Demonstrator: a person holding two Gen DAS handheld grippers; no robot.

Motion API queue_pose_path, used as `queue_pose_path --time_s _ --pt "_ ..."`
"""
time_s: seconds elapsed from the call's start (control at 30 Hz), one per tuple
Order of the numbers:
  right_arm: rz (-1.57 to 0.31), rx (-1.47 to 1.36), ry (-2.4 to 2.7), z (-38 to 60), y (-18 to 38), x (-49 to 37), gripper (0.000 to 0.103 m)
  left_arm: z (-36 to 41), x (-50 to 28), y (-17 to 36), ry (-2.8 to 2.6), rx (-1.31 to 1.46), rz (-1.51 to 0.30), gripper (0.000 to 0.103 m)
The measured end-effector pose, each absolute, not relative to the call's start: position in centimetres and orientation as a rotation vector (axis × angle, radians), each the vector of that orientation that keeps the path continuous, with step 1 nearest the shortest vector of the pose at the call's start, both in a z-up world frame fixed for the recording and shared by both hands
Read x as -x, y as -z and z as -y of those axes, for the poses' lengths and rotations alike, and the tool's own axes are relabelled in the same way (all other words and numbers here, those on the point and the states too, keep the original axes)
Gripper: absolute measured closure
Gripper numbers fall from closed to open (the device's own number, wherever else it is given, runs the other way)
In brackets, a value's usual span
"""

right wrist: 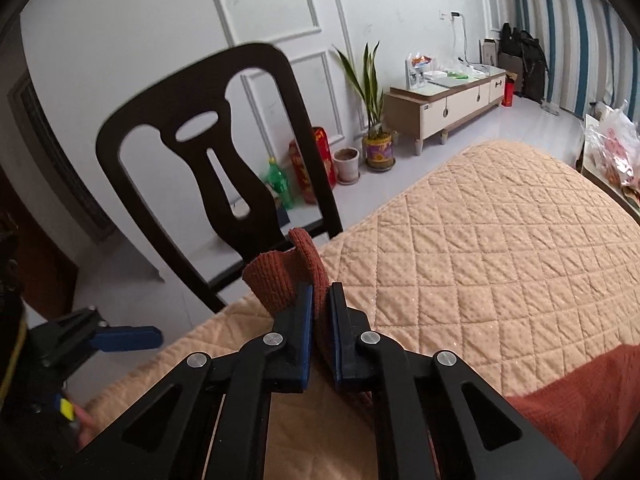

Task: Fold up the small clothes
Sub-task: 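Lift the held sleeve with the right tool and carry it across the body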

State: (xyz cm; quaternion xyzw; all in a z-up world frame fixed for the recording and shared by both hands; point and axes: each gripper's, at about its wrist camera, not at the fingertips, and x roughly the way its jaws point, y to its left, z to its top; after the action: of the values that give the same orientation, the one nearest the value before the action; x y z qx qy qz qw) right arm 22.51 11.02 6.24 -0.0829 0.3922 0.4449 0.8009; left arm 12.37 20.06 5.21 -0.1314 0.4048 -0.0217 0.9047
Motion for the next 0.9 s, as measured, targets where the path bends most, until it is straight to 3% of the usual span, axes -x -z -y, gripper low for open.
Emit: queue_pose_path --time_s 0.47,0.9 --pt "-0.725 -0.057 -0.766 -2.7 -11.3 -21.9 0.095 -16.9 -15.8 -6.4 0.070 0.195 -0.847 0.000" --pt "-0.677 -0.154 -0.559 4.1 -11.3 -21.7 0.095 -13.0 -19.5 -6.3 0.134 0.166 -0.834 0.000"
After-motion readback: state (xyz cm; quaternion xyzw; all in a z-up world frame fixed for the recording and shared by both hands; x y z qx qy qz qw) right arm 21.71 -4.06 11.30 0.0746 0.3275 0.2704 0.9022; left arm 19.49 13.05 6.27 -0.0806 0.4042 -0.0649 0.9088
